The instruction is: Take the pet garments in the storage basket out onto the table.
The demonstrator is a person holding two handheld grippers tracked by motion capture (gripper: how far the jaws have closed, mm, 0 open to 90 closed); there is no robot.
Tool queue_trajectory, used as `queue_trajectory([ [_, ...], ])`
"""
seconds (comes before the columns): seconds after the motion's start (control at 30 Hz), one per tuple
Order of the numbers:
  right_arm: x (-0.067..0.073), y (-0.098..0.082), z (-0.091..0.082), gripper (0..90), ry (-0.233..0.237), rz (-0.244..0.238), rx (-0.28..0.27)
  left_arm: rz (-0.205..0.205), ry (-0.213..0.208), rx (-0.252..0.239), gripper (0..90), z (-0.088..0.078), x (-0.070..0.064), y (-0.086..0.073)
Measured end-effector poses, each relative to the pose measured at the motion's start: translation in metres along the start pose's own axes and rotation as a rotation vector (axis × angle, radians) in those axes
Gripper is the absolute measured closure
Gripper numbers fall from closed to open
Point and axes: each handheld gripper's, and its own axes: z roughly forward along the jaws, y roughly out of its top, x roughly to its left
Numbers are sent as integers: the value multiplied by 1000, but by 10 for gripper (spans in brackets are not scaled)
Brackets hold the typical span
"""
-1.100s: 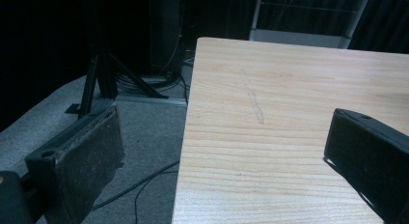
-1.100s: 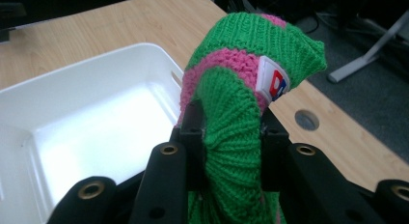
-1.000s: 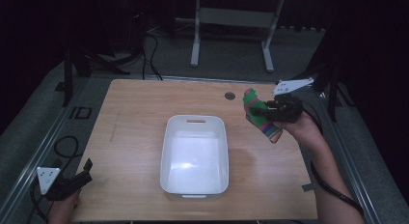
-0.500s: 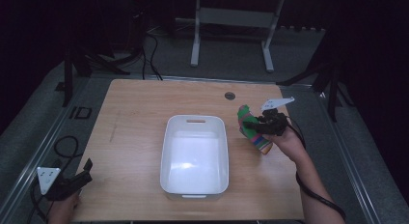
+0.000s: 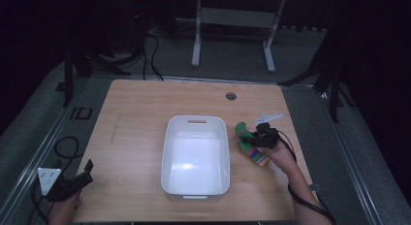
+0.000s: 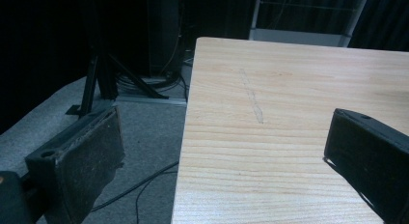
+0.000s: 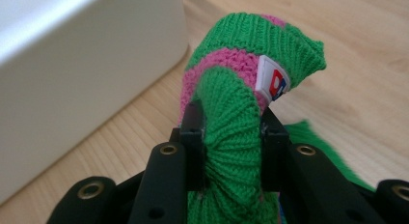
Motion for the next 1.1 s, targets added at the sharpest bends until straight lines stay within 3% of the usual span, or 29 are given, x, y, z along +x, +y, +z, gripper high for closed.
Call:
queue_trajectory([
  [0.13,0,-5,13,703,-29,-10,40,0,-1,1,9,0,0,0],
  [0.3,0,-9,25,678,-31,5,57,0,0,-1,9,0,0,0],
  [0.4,1,-8,26,606,-44,9,66,-1,-1,-1,9,0,0,0],
  [0.5,4,-4,24,491,-23,-14,80,0,-1,-1,9,0,0,0],
  [0.73,8,8,10,306,-31,-28,73,1,0,-3,9,0,0,0],
  [0.83,8,11,-1,248,-42,-15,43,-1,-1,-2,9,0,0,0],
  [0.93,5,11,-12,126,-45,0,7,0,0,-4,9,0,0,0],
  [1.1,-1,3,-33,132,-116,20,-54,-1,0,-3,9,0,0,0],
])
